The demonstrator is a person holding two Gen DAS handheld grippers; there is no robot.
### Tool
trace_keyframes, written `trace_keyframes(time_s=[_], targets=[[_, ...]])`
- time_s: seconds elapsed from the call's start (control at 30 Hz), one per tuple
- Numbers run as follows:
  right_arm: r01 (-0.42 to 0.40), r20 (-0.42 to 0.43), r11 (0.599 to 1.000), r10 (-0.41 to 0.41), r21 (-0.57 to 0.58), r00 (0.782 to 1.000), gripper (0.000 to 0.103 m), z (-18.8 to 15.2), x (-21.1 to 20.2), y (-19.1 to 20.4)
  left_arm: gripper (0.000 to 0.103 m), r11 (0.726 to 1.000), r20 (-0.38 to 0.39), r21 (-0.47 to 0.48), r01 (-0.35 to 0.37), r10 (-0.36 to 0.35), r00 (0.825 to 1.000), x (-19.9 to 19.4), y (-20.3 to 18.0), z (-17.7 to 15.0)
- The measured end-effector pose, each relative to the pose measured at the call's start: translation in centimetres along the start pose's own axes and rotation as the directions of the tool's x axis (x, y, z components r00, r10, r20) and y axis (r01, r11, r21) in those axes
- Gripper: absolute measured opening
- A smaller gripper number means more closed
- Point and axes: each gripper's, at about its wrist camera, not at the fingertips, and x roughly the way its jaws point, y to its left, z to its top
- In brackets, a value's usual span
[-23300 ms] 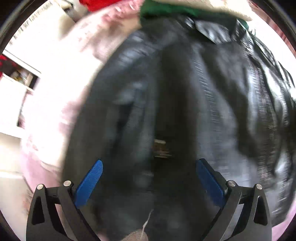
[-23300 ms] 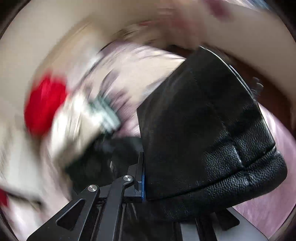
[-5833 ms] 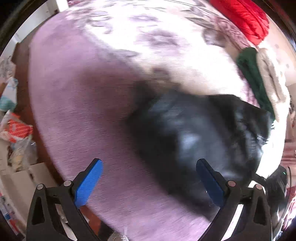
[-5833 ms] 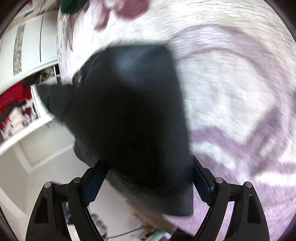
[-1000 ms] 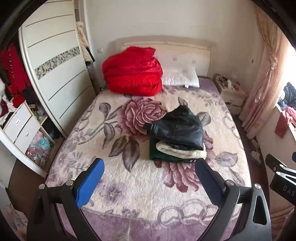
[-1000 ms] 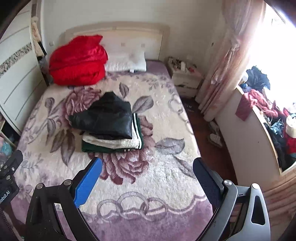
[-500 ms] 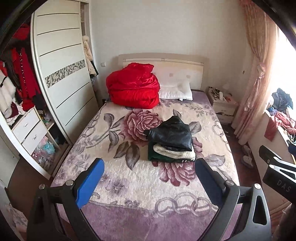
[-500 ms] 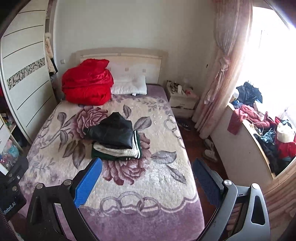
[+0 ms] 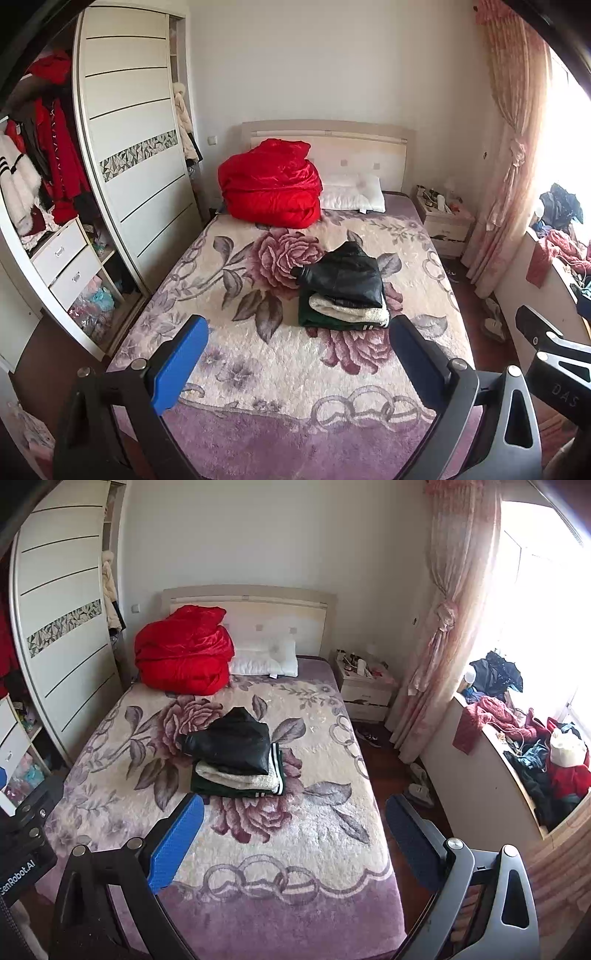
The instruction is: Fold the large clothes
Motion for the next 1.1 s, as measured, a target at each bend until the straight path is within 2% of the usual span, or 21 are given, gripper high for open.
trace_keyframes(time_s=[0.17,1.1], targets=[[-0.010,0.027,1.000,0.010,0.004,1.000,0.103,0.3,-0.4,-0.2,0.102,1.000,0.005,-0.010,-0.005,0.005,1.000,-0.4,0.4,-0.1],[-0.027,0.045,1.000,0.027,0.001,0.999,0.103,1.3,-0.6,0.0,0.102,1.000,0.037,0.010,-0.017,0.017,0.999,-1.6,-0.1,0.2]])
